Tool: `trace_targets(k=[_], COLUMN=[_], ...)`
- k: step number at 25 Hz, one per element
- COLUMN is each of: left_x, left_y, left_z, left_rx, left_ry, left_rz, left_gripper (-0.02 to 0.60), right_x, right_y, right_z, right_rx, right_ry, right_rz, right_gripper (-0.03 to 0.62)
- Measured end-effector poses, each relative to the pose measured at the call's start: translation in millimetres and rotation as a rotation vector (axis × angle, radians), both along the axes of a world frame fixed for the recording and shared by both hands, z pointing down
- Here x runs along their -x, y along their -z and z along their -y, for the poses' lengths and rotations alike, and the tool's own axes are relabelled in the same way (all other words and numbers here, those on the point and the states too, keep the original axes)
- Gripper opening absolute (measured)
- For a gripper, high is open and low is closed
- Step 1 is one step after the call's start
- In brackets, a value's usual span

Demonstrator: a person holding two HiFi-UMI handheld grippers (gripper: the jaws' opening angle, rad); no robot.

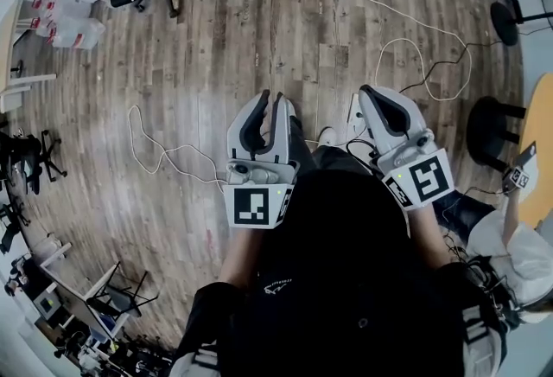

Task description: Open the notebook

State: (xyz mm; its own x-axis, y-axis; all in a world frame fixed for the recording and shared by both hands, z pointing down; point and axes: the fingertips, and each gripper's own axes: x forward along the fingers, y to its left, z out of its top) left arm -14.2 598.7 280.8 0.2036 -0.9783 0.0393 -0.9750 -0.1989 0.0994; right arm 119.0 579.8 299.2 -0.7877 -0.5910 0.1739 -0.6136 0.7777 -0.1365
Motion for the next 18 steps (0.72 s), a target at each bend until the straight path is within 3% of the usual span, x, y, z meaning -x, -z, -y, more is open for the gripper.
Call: trace_targets(k=[14, 18], left_x=[68.0, 84.9], left_y=[-0.3, 1.0], left_z=[74.4, 85.7], left_rx=[0.005, -0.014], left_ry=[-0.063, -0.083], left_rz=[-0.057, -0.032], left_gripper=[0.064, 0.064], right_x=[70.0, 86.3], right_y=[9.1, 12.4], right_z=[70.0, 77.5], right_rx=[-0.023, -0.037], right_ry=[-0.078, -0.090], right_rz=[0.001, -0.008], right_gripper=[0.005, 0.005])
